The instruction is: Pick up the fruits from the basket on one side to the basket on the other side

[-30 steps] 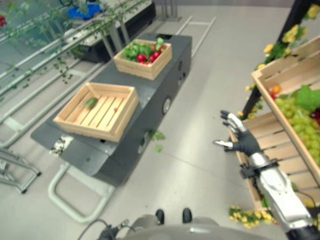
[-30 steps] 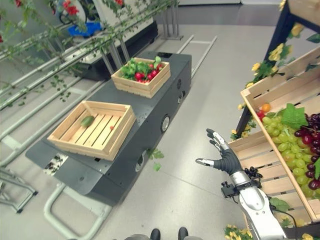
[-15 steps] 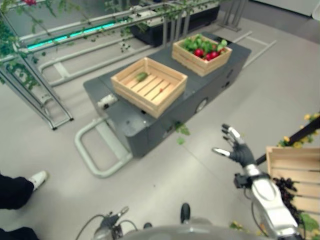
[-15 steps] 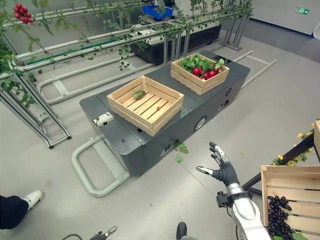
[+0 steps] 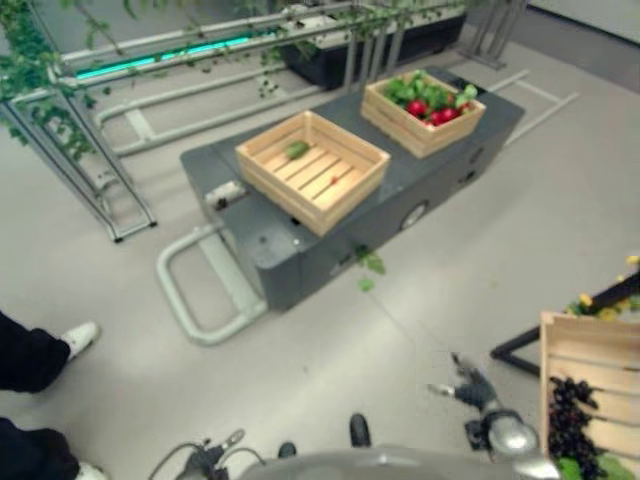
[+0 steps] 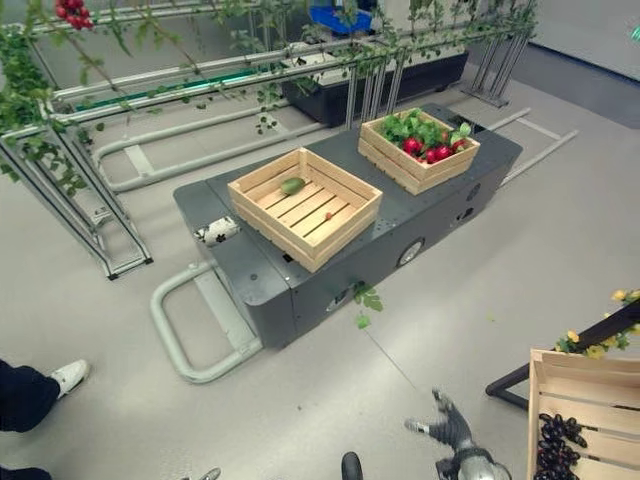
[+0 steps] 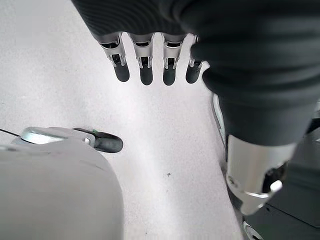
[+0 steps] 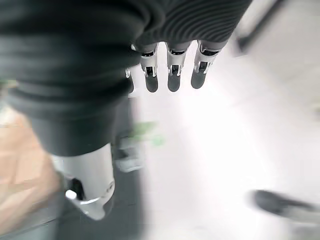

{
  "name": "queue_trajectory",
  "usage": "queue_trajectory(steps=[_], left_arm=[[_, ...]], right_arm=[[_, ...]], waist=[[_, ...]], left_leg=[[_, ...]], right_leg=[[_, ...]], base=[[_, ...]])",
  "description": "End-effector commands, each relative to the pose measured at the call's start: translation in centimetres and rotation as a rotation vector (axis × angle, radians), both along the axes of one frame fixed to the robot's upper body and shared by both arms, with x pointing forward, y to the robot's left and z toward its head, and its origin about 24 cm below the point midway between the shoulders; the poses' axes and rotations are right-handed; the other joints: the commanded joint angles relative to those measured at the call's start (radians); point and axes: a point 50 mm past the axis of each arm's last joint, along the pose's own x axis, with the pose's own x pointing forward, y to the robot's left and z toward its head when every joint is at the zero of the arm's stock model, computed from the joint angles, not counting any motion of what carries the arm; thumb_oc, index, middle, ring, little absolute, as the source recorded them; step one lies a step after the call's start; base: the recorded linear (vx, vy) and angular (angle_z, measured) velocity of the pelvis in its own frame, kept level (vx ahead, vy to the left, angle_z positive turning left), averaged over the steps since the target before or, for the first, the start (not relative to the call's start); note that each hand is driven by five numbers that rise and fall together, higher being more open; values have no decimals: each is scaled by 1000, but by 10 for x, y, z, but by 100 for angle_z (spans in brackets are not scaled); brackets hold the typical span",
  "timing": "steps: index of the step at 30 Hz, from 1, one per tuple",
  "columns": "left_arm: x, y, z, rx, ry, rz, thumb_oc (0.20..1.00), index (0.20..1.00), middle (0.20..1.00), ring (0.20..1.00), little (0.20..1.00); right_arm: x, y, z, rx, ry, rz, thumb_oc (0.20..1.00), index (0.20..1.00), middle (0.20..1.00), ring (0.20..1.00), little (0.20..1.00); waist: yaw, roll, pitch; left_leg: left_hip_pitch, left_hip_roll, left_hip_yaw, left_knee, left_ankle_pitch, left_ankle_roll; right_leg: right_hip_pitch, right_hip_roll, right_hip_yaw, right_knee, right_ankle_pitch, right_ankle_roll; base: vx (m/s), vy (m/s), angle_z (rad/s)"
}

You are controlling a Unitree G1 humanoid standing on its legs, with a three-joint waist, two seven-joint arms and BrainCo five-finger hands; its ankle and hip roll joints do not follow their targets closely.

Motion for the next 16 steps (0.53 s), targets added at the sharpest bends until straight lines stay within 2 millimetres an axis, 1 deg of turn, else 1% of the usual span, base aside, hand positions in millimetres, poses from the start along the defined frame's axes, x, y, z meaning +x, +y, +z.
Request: queue_trajectory(steps=[1,2,3,5,9,14,16], left_arm=[[10,-7,0,-30,-38,6,1000,1000,1000,1000,1000],[8,-10,-1,-49,-28,3,1000,1000,1000,1000,1000],[8,-11,-2,-57,-23,-4,1000,1000,1000,1000,1000],[5,-13,-3,-73,-6,-3,1000,1000,1000,1000,1000],[-1,-18,-6,-97,36,-26,1000,1000,1000,1000,1000],[-10,-23,-9,-119,84,-42,1000,1000,1000,1000,1000],[-13,-26,-10,-125,105,-64,1000,1000,1000,1000,1000]], right_arm=[[5,-4,1,-30,-7,-1,1000,1000,1000,1000,1000],[-21,-6,-15,-31,136,-41,1000,1000,1000,1000,1000],[-29,-7,-20,-36,191,-47,1000,1000,1000,1000,1000],[-53,-9,-29,-19,304,-124,1000,1000,1000,1000,1000],[-87,-10,-37,-17,471,-209,1000,1000,1000,1000,1000],[-97,-8,-39,-4,515,-220,1000,1000,1000,1000,1000],[-96,-6,-39,-9,524,-194,1000,1000,1000,1000,1000]], waist=[[12,10,-34],[13,12,-38],[14,14,-38],[13,17,-41],[12,23,-47],[5,26,-52],[5,27,-56]], left_leg=[[-70,-26,-30,-7,-8,-8],[-58,-25,-36,-6,-12,-12],[-52,-24,-38,-6,-13,-14],[-45,-19,-42,-6,-14,-19],[-32,-11,-45,-5,-15,-24],[-15,-5,-52,-10,-16,-30],[-9,-3,-51,-12,-18,-31]], right_leg=[[14,49,5,58,-141,41],[30,47,-1,45,-140,38],[40,46,-7,37,-140,36],[49,48,-11,23,-136,32],[70,52,-26,15,-144,24],[88,54,-37,9,-150,19],[94,54,-41,8,-153,18]], base=[[38,-72,0],[46,-67,1],[52,-90,4],[23,-71,11],[34,-53,9],[32,-29,8],[37,-23,4]])
